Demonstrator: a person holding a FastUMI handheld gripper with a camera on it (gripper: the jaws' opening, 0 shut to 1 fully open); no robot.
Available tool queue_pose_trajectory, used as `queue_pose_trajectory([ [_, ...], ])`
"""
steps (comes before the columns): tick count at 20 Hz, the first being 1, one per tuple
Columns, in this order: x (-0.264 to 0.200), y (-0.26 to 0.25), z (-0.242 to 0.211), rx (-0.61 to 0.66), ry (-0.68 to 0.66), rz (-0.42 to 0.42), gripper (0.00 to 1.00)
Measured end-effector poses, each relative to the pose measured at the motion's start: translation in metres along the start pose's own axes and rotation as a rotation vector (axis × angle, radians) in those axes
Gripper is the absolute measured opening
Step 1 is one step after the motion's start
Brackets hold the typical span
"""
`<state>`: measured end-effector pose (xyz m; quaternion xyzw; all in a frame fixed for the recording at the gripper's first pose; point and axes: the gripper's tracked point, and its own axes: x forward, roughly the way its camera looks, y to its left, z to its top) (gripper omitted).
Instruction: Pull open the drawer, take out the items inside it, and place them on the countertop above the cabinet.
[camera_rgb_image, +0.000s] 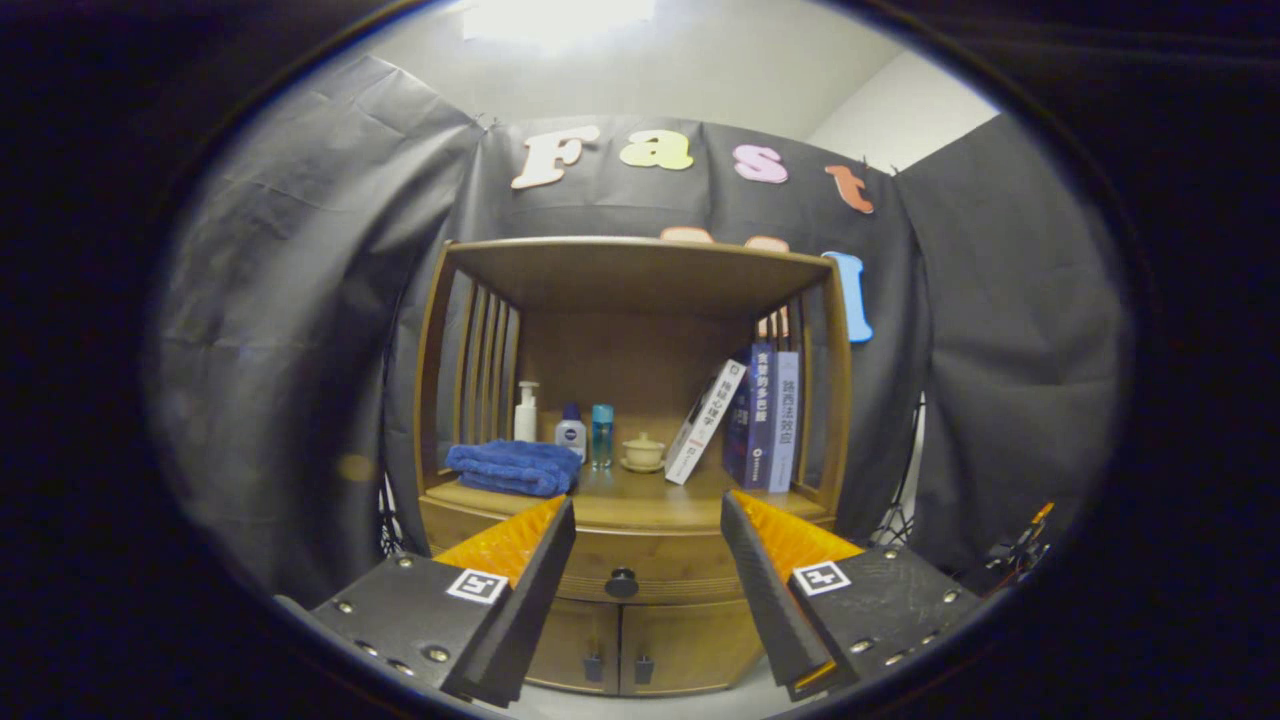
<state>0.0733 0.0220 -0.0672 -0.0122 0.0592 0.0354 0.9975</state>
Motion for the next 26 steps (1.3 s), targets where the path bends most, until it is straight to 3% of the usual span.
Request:
queue_pose_trajectory([
  [4, 0.046, -0.002, -0.053, 0.034, 0.086, -0.035, 0.87],
  [9, 0.088, 0.010, -0.123, 0.124, 0.193, -0.018, 0.84],
  [11, 0.102, 0.002, -0.148, 0.115, 0.242, -0.065, 0.82],
  [16, 0.129, 0.008, -0.183, 0.102, 0.324, -0.065, 0.78],
  [18, 0.136, 0.013, -0.195, 0.103, 0.357, -0.054, 0.66],
  [19, 0.137, 0.017, -0.199, 0.114, 0.367, -0.036, 0.66],
  [22, 0.137, 0.018, -0.199, 0.099, 0.372, -0.047, 0.44],
  [26, 0.135, 0.016, -0.199, 0.099, 0.385, -0.082, 0.35],
])
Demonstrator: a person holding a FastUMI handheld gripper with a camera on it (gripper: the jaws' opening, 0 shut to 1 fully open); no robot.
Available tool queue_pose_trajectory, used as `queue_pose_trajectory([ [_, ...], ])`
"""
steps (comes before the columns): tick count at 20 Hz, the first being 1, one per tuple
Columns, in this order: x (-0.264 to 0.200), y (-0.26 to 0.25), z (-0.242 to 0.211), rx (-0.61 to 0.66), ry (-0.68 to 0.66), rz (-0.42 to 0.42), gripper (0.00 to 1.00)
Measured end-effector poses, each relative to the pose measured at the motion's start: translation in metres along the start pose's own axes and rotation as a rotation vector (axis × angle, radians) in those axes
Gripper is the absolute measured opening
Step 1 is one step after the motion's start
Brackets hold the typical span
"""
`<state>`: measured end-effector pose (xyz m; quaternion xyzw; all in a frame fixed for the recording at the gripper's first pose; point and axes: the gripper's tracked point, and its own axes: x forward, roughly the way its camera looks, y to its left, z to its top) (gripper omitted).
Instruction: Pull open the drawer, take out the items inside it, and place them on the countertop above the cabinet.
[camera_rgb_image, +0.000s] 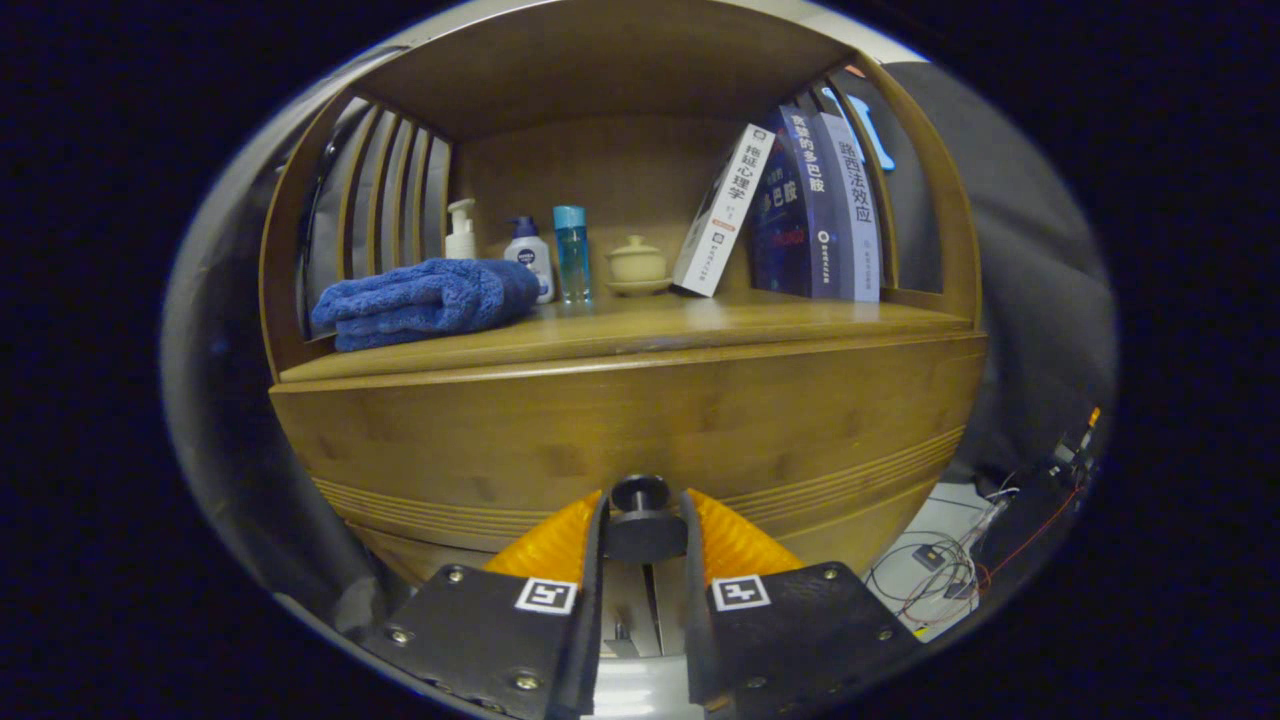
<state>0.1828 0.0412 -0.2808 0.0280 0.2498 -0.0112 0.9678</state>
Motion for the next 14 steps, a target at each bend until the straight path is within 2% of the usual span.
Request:
queue_pose_trajectory([
  [4, -0.011, -0.003, -0.004, -0.013, 0.023, -0.019, 0.35],
  [14, -0.102, -0.019, -0.029, 0.005, 0.001, -0.106, 0.35],
])
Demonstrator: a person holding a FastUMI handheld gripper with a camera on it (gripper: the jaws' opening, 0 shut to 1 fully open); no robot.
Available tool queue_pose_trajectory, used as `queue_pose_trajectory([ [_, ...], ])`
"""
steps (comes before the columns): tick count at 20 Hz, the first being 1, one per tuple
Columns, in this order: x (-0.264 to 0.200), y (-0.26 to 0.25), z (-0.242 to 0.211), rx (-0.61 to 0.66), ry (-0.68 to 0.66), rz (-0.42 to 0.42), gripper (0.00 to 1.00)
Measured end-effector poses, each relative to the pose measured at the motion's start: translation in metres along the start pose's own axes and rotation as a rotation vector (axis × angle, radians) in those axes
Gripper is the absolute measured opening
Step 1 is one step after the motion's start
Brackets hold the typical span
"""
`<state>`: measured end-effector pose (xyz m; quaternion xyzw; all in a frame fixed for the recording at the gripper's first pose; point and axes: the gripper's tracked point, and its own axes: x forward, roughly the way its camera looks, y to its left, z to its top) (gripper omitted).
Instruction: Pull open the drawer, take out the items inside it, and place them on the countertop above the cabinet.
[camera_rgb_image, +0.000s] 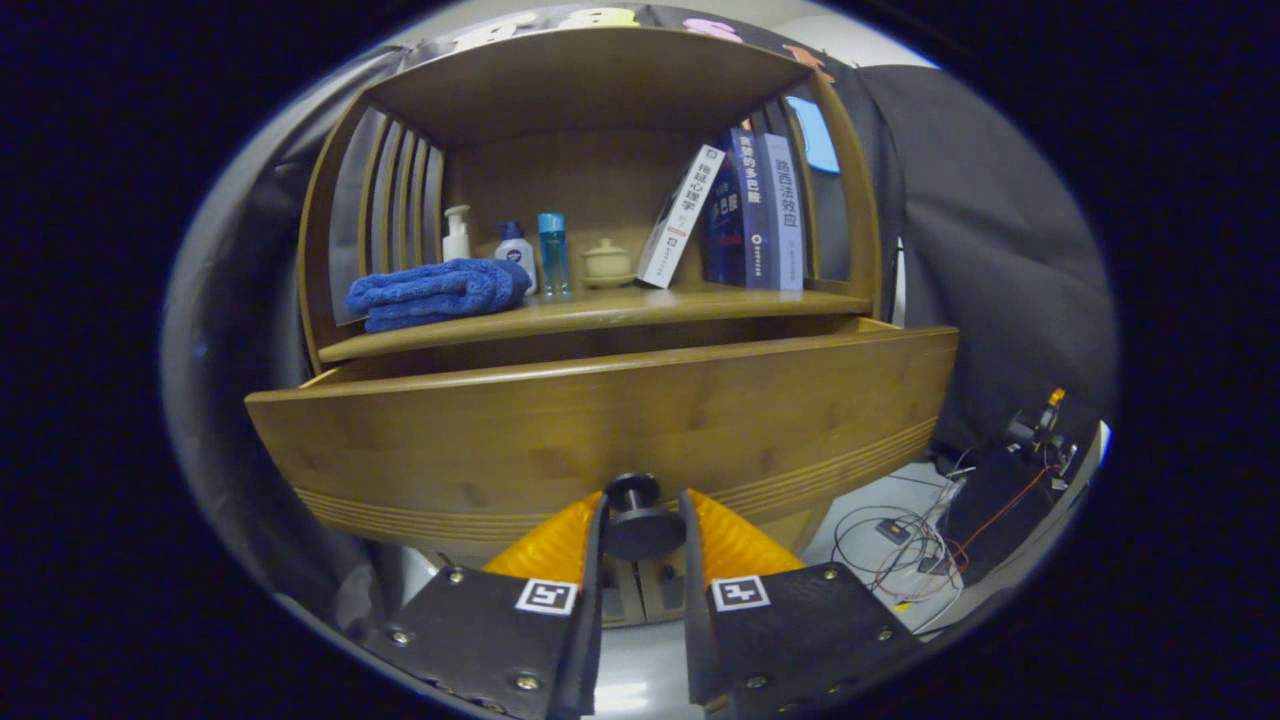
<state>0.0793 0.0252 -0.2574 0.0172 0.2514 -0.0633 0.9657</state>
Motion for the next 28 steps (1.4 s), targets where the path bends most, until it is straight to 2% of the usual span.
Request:
queue_pose_trajectory([
  [5, -0.038, -0.015, -0.019, 0.007, 0.021, -0.056, 0.35],
  [6, -0.034, -0.015, -0.021, 0.016, 0.030, -0.061, 0.35],
  [7, -0.047, -0.016, -0.022, 0.028, 0.027, -0.064, 0.29],
  [8, -0.047, -0.015, -0.023, 0.028, 0.025, -0.065, 0.24],
  [11, -0.048, -0.013, -0.026, 0.005, 0.048, -0.079, 0.23],
  [14, -0.047, -0.013, -0.023, 0.008, 0.034, -0.057, 0.24],
  [16, -0.055, -0.002, -0.014, 0.046, -0.001, -0.009, 0.38],
  [18, -0.066, 0.007, 0.016, 0.098, -0.121, 0.059, 0.51],
  [21, -0.080, 0.004, 0.073, 0.078, -0.220, 0.029, 0.72],
  [24, -0.071, 0.011, 0.117, 0.048, -0.258, 0.019, 0.72],
  [28, -0.034, 0.017, 0.149, 0.030, -0.200, -0.022, 0.72],
])
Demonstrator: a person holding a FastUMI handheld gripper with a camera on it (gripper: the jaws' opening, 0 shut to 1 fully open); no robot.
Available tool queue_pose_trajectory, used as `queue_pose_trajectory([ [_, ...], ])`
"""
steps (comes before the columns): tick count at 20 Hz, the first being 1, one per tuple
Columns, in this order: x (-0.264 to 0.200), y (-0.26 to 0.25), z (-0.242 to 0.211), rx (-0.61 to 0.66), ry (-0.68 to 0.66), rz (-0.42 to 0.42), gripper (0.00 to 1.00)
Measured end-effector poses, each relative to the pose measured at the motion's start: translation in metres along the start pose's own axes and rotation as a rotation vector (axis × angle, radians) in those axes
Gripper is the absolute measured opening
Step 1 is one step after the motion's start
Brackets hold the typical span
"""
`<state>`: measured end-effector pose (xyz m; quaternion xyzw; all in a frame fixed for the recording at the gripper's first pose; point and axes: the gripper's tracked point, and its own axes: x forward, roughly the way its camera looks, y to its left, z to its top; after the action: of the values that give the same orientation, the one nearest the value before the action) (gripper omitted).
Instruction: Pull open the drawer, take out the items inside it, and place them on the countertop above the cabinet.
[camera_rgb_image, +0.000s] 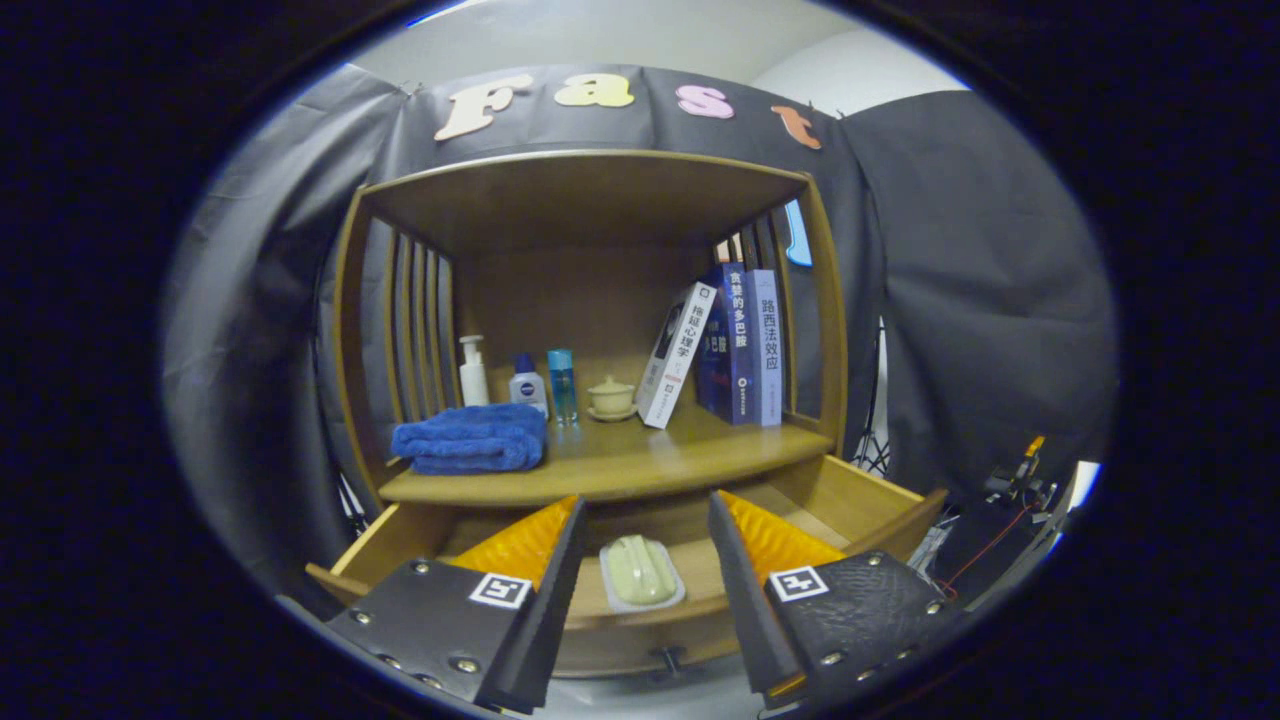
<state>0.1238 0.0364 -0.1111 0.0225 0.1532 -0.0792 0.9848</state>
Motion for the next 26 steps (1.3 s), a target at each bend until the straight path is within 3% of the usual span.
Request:
queue_pose_trajectory([
  [4, 0.037, 0.015, -0.015, 0.023, 0.146, 0.006, 0.72],
  [10, 0.070, 0.012, -0.071, 0.016, 0.417, -0.013, 0.72],
  [14, 0.090, 0.011, -0.112, 0.023, 0.594, 0.018, 0.72],
  [18, 0.101, 0.002, -0.149, -0.055, 0.733, 0.016, 0.73],
  [20, 0.101, 0.009, -0.154, -0.059, 0.761, 0.043, 0.65],
  [26, 0.106, 0.001, -0.157, -0.016, 0.783, 0.006, 0.45],
])
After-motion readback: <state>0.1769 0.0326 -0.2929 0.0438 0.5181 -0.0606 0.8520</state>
